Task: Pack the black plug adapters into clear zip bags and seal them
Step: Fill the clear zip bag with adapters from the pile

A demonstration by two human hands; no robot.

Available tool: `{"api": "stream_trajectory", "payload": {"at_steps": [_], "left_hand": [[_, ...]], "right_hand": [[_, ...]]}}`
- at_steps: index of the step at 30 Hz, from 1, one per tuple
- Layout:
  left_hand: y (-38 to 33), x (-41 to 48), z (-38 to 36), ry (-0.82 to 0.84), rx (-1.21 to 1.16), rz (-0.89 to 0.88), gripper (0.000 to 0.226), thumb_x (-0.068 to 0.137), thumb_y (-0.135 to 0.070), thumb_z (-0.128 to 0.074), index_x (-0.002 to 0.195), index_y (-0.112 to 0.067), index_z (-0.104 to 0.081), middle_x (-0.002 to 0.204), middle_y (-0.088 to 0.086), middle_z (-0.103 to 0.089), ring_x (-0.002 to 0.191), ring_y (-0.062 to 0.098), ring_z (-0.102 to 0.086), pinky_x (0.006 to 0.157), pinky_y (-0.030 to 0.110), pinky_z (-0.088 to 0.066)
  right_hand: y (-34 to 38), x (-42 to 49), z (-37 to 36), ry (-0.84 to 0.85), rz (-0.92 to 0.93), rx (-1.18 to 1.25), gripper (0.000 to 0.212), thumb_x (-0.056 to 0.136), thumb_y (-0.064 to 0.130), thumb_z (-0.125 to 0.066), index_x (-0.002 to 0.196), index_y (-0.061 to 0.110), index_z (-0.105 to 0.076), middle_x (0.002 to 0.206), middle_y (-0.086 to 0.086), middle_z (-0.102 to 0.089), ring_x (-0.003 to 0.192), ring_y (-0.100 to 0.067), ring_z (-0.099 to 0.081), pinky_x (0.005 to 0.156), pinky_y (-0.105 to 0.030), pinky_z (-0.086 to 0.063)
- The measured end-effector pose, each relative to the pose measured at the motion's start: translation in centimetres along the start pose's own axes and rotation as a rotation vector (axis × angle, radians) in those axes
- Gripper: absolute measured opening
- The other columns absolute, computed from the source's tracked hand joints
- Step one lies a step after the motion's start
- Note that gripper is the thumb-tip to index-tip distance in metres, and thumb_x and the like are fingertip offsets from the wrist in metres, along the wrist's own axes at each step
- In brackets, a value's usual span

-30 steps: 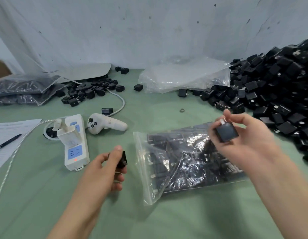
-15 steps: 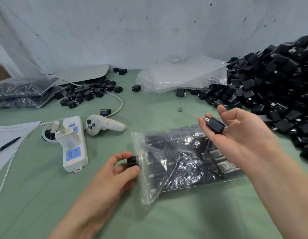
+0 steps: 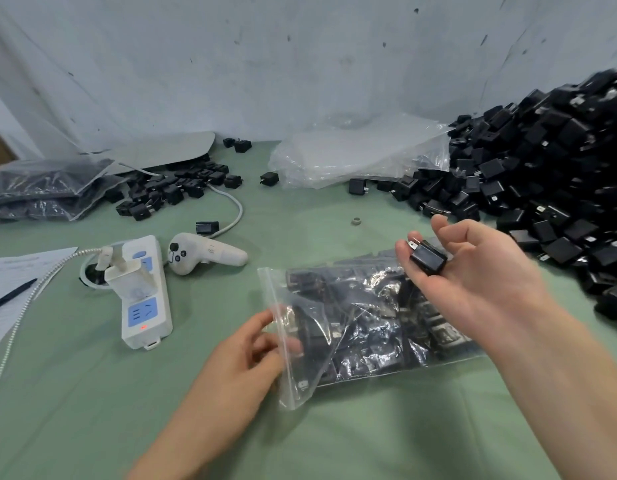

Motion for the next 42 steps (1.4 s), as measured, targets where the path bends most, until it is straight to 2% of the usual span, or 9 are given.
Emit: {"api": "stream_trajectory", "payload": {"at_steps": [5,13,21,24,27,29,34,36,42], "left_hand": [[0.3,-0.1,0.5,0.011,-0.429,0.187,0.035,0.096,0.000,-0.049,0.128,-0.014,-0.056,0.100,0.021,-0.075,0.080,0.026,-0.070,0.055,0.026,-0.057],[0.0,0.2,0.1,0.047,-0.407,0.123,0.053,0.071,-0.028,-0.064,0.123,-0.016,-0.062,0.106,0.015,-0.075,0.080,0.024,-0.072,0.061,0.029,-0.059],[-0.4,0.4,-0.8,0.123,-0.272,0.106,0.024,0.078,-0.034,-0.070,0.100,-0.028,-0.075,0.102,0.002,-0.077,0.078,0.013,-0.067,0.079,0.037,-0.054],[-0.5,0.4,-1.2,0.115,-0.366,0.148,0.035,0.079,-0.030,-0.068,0.111,-0.014,-0.069,0.110,0.003,-0.076,0.071,0.009,-0.065,0.071,0.029,-0.057],[-0.6,0.0,-2.7,0.151,-0.326,0.156,0.052,0.053,-0.051,-0.083,0.102,-0.035,-0.072,0.107,0.004,-0.076,0.072,0.006,-0.065,0.090,0.036,-0.055],[-0.9,0.1,-2.7,0.125,-0.247,0.153,0.037,0.063,-0.054,-0.072,0.097,-0.039,-0.071,0.104,-0.001,-0.077,0.075,0.006,-0.068,0.092,0.041,-0.052],[-0.6,1.3,1.7,-0.399,-0.372,0.056,0.018,0.097,-0.025,-0.054,0.104,-0.021,-0.070,0.091,-0.002,-0.075,0.063,0.011,-0.061,0.065,0.033,-0.048],[-1.3,1.1,2.4,-0.523,-0.455,-0.028,0.016,0.097,-0.022,-0.054,0.102,-0.023,-0.069,0.084,-0.001,-0.068,0.060,0.009,-0.057,0.061,0.030,-0.046],[-4.0,1.0,-1.5,-0.059,-0.517,-0.149,0.029,0.086,-0.043,-0.065,0.105,-0.024,-0.072,0.084,0.006,-0.071,0.065,0.017,-0.064,0.053,0.024,-0.051]], "right_hand": [[0.4,-0.3,-0.3,0.015,0.027,-0.002,0.029,0.091,-0.004,-0.041,0.110,0.006,-0.061,0.128,-0.023,-0.047,0.120,-0.033,-0.055,0.096,-0.041,-0.055],[0.4,-0.3,-0.4,0.003,0.071,-0.051,0.045,0.087,-0.016,-0.033,0.117,0.005,-0.059,0.128,-0.027,-0.048,0.114,-0.029,-0.055,0.102,-0.045,-0.052],[0.2,0.0,-0.4,0.049,0.102,-0.068,0.029,0.093,-0.006,-0.056,0.121,0.001,-0.059,0.131,-0.028,-0.055,0.114,-0.031,-0.067,0.089,-0.039,-0.060],[0.2,-0.3,-0.4,0.102,0.221,-0.300,0.026,0.095,0.008,-0.064,0.121,0.005,-0.058,0.119,-0.021,-0.070,0.102,-0.029,-0.073,0.085,-0.033,-0.061],[-0.4,-0.7,-0.9,0.131,0.407,-0.665,0.026,0.095,0.025,-0.067,0.120,0.020,-0.061,0.110,-0.001,-0.075,0.102,-0.018,-0.073,0.086,-0.030,-0.059],[-1.1,-1.0,-1.3,0.156,0.495,-0.878,0.022,0.094,0.033,-0.067,0.115,0.028,-0.063,0.107,0.005,-0.074,0.099,-0.013,-0.072,0.085,-0.030,-0.060],[-2.7,-1.6,-1.8,0.317,0.554,-1.215,0.026,0.089,0.045,-0.069,0.114,0.048,-0.061,0.095,0.008,-0.072,0.075,-0.003,-0.067,0.061,-0.021,-0.053],[-3.7,-1.7,-2.0,0.404,0.537,-1.233,0.034,0.088,0.043,-0.071,0.118,0.052,-0.057,0.109,0.011,-0.066,0.091,0.003,-0.067,0.077,-0.019,-0.052],[-6.1,-2.5,-3.0,0.642,0.626,-1.416,0.045,0.096,0.024,-0.065,0.131,0.049,-0.050,0.126,0.027,-0.062,0.127,-0.003,-0.053,0.104,-0.034,-0.045]]}}
Point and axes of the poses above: each hand's wrist, its own x-axis towards the middle knuckle, its own z-axis out of the back of the hand, y = z × x, the point moved 4 cm from there along x, towards the middle knuckle
